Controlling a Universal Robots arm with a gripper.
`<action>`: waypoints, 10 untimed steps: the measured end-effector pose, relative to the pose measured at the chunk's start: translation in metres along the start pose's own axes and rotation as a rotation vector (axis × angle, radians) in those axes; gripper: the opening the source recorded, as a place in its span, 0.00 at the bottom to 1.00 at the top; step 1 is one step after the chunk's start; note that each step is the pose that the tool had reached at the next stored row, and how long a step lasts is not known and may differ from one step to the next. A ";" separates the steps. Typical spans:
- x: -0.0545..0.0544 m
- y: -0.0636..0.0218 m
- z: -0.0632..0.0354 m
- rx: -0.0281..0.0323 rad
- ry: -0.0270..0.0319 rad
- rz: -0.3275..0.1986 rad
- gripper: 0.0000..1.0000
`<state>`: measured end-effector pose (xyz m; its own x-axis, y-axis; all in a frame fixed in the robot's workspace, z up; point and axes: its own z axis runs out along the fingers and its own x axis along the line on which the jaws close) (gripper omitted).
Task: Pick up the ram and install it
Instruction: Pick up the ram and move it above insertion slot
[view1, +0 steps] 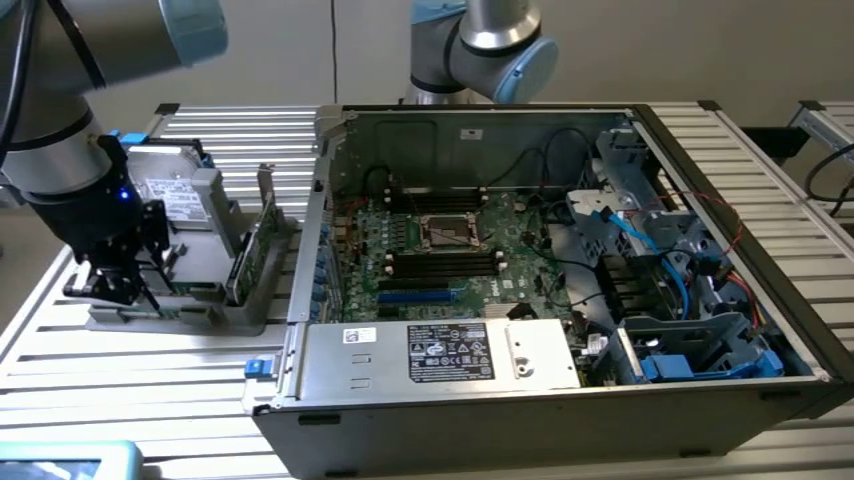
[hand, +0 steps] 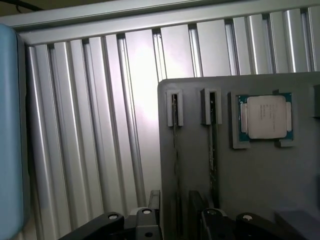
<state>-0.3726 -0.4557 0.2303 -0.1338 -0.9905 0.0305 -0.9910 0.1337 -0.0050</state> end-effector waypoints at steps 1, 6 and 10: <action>0.000 0.0000 0.0010 0.0001 -0.0001 -0.005 0.36; -0.002 0.0004 0.0060 0.0003 0.0000 -0.015 0.36; -0.004 0.0008 0.0084 0.0003 -0.0008 -0.015 0.36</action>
<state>-0.3728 -0.4516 0.2217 -0.1193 -0.9924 0.0298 -0.9929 0.1192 -0.0049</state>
